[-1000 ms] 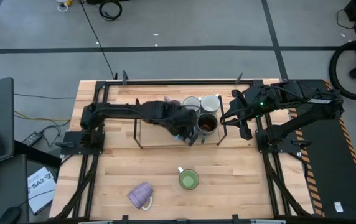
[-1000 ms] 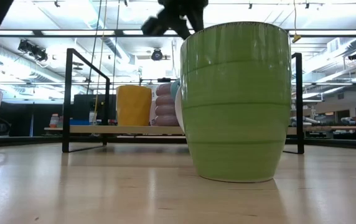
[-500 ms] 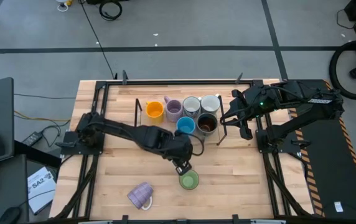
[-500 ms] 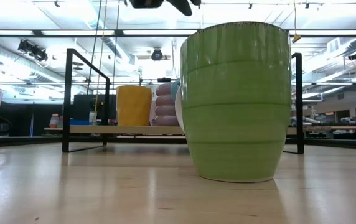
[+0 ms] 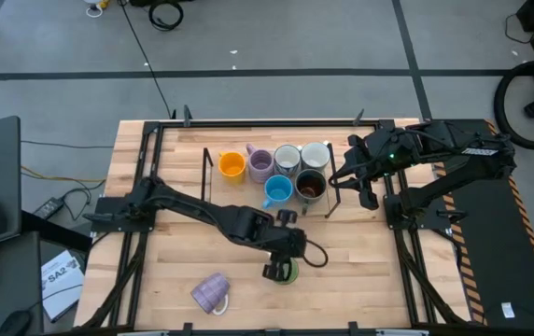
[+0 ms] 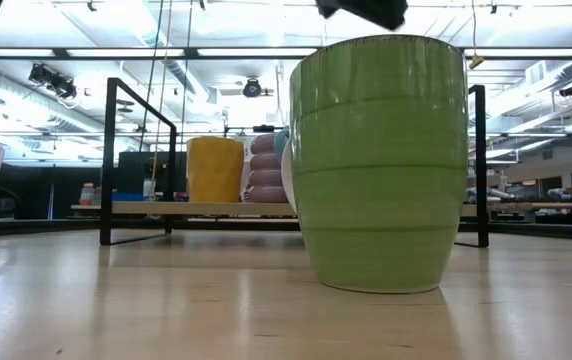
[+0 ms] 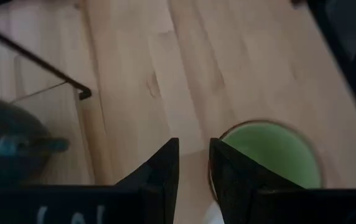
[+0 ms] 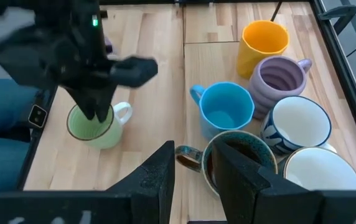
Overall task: Place coffee mugs
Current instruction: Put the green mug on the shelf
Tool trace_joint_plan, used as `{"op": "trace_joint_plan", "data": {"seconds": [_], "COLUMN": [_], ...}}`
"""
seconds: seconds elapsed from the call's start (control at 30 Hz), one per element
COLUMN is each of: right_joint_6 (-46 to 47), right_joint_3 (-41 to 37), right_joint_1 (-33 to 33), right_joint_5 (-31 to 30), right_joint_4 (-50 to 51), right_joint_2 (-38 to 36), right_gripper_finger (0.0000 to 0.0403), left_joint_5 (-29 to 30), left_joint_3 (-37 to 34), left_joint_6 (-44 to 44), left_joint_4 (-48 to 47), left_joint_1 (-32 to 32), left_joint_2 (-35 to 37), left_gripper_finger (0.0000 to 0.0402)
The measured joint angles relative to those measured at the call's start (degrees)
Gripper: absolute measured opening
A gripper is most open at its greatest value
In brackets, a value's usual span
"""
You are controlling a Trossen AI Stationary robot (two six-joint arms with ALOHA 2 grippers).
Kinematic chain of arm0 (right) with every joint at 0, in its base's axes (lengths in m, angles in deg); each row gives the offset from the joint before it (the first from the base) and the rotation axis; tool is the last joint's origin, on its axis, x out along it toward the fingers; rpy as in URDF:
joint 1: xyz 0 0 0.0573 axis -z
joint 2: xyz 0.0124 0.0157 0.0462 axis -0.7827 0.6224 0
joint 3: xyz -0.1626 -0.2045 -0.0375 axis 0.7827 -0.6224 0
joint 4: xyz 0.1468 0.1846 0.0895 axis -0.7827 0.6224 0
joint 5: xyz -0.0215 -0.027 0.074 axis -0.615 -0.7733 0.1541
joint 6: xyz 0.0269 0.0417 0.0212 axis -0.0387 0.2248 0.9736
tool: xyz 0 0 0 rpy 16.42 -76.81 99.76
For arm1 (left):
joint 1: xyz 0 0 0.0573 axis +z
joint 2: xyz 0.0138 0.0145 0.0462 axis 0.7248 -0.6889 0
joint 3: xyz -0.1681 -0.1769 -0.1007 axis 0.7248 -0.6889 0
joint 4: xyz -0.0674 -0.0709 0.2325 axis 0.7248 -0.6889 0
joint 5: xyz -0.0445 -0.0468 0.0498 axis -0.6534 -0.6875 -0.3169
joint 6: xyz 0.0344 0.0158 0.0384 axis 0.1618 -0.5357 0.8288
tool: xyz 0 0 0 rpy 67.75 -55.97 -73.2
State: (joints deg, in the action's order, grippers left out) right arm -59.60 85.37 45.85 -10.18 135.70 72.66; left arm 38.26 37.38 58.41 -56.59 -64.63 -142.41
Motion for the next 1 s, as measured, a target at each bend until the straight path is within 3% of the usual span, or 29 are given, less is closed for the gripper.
{"op": "trace_joint_plan", "data": {"seconds": [0.4, 1.0], "right_joint_6": [2.1, 2.0], "right_joint_3": [0.0, 0.0], "right_joint_1": [0.0, 0.0], "right_joint_5": [0.0, 0.0], "right_joint_4": [0.1, 0.1], "right_joint_2": [0.0, 0.0], "right_gripper_finger": [0.0113, 0.0113], "left_joint_5": [-10.1, -17.4], "left_joint_3": [0.0, 0.0], "left_joint_6": [5.4, 5.7], "left_joint_4": [-0.5, -0.3], "left_joint_1": [1.4, 3.8], "left_joint_2": [-3.2, -7.1], "left_gripper_finger": [0.0096, 0.0096]}}
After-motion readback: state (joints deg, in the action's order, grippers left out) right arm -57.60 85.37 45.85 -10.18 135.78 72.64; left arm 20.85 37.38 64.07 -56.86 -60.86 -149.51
